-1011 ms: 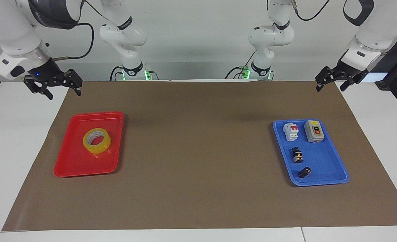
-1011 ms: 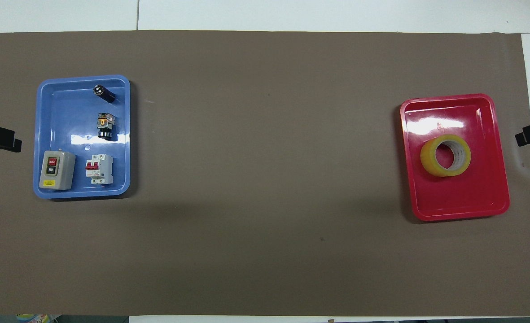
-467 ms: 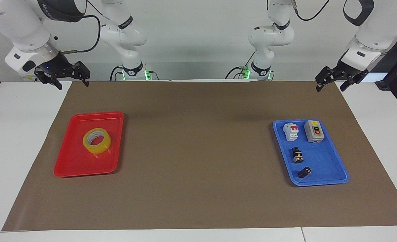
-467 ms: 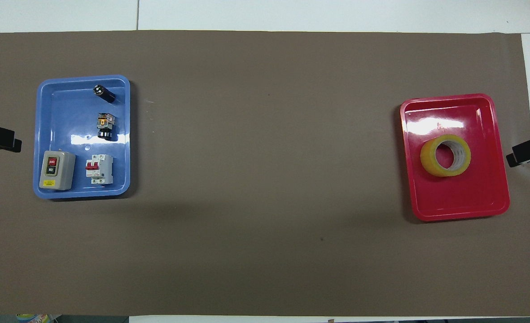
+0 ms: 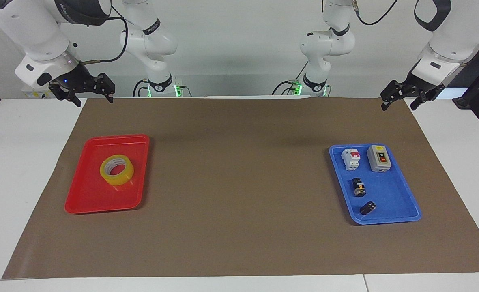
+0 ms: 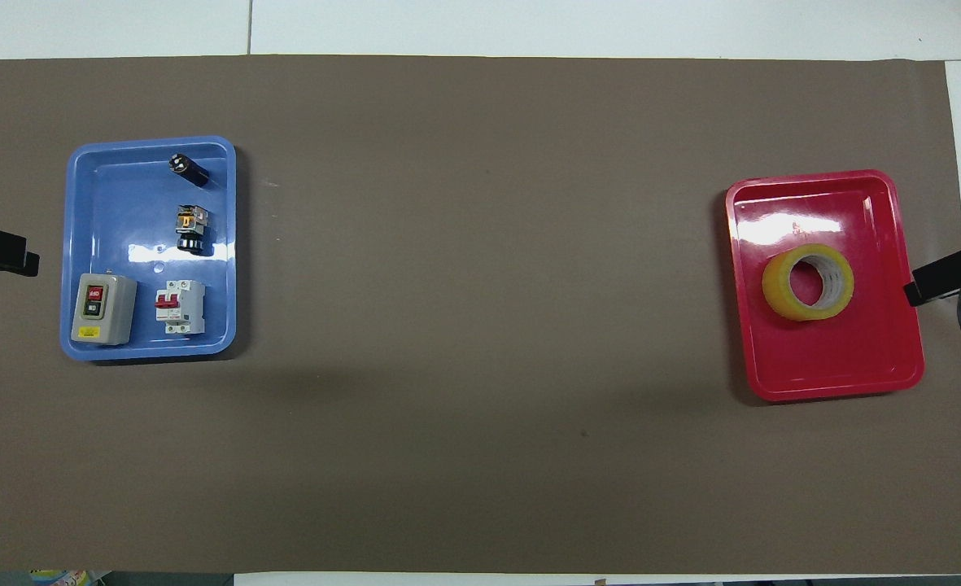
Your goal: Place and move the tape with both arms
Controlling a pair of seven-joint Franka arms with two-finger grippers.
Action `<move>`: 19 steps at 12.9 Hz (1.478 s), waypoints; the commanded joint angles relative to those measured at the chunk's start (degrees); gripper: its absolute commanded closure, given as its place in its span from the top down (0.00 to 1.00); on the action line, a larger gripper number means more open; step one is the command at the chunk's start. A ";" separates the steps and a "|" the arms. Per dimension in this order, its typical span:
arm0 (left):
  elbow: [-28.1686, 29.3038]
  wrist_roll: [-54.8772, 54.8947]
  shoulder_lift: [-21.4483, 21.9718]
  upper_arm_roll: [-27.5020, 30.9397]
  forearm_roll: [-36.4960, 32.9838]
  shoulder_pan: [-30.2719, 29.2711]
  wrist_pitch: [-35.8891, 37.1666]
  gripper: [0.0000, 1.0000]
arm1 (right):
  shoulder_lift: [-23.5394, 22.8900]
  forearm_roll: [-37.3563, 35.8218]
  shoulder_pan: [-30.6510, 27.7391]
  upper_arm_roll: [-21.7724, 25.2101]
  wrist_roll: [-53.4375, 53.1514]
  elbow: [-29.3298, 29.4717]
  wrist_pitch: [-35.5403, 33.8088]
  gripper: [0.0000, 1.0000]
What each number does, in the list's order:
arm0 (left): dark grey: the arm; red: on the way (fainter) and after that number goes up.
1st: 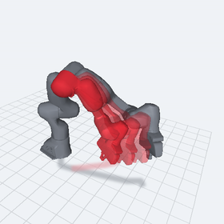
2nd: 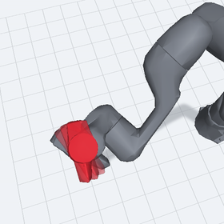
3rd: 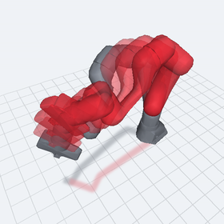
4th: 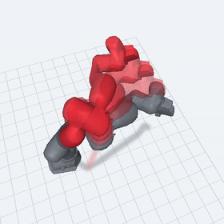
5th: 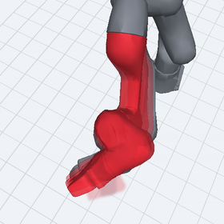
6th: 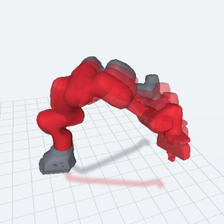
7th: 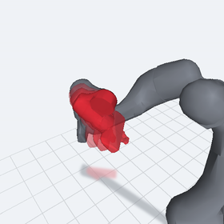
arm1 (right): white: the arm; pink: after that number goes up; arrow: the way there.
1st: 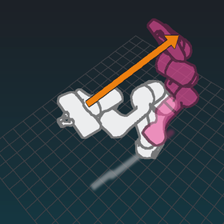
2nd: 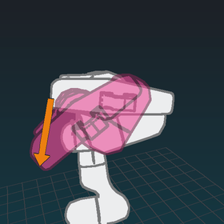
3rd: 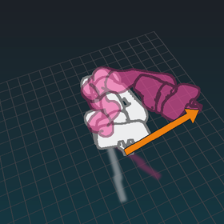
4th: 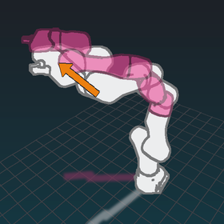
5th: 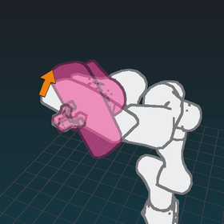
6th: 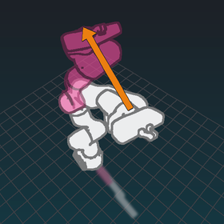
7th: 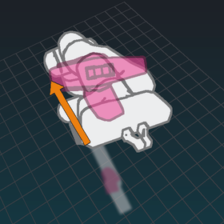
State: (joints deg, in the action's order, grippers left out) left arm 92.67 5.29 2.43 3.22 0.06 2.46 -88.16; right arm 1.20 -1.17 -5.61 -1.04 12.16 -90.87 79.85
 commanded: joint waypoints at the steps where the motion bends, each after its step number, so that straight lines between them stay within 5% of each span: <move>1: 1.20 -0.72 1.34 -0.23 -1.12 -0.08 -0.26 1.00 | 2.76 -0.85 -0.36 0.34 -0.48 -3.17 0.13 1.00; 19: 1.20 -0.72 1.34 -0.14 -1.12 -0.08 -0.17 1.00 | 1.53 0.65 1.83 -0.45 -3.72 -1.68 5.75 1.00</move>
State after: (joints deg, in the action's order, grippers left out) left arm 92.67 5.28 2.44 3.22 0.06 2.46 -88.16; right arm 2.32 -1.09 -3.29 -1.38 9.38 -91.84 84.39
